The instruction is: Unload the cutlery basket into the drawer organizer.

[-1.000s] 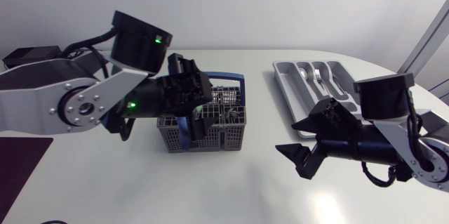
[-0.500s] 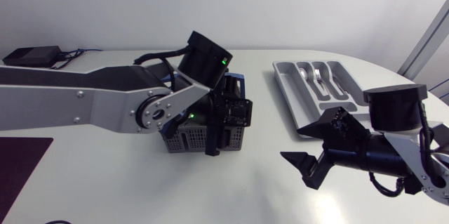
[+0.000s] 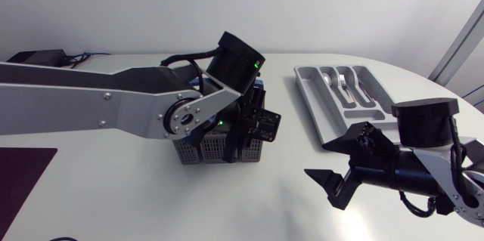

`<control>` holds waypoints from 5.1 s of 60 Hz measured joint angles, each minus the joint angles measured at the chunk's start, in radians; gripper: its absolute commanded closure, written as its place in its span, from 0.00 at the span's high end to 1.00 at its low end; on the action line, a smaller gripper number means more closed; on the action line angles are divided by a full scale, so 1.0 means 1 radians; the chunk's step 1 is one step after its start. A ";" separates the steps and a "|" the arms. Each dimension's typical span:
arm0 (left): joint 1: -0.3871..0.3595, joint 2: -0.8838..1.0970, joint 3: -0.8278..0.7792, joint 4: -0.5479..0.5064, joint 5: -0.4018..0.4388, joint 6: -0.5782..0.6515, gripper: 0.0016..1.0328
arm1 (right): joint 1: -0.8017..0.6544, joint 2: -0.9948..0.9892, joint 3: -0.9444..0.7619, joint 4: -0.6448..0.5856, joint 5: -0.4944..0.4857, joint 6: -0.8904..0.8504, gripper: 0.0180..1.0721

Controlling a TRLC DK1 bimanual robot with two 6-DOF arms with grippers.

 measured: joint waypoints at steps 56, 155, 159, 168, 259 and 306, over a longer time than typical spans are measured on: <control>-0.007 0.064 0.086 -0.127 -0.090 0.048 0.12 | -0.001 0.001 -0.030 0.032 0.000 -0.003 0.91; -0.031 -0.095 0.109 -0.175 -0.138 0.046 0.09 | 0.000 -0.013 -0.045 0.051 0.010 -0.009 0.91; -0.031 -0.112 0.101 -0.174 -0.139 0.048 0.09 | 0.010 -0.026 -0.045 0.048 0.023 -0.007 0.91; -0.031 -0.156 0.093 -0.174 -0.143 0.048 0.09 | 0.046 -0.058 -0.045 0.044 0.072 -0.001 0.91; -0.084 0.044 0.532 -0.556 0.095 -0.956 0.10 | 0.355 -0.200 -0.109 0.479 0.491 -0.037 0.49; -0.101 0.097 0.565 -0.575 0.099 -0.960 0.10 | 0.367 -0.129 -0.105 0.517 0.502 -0.074 0.16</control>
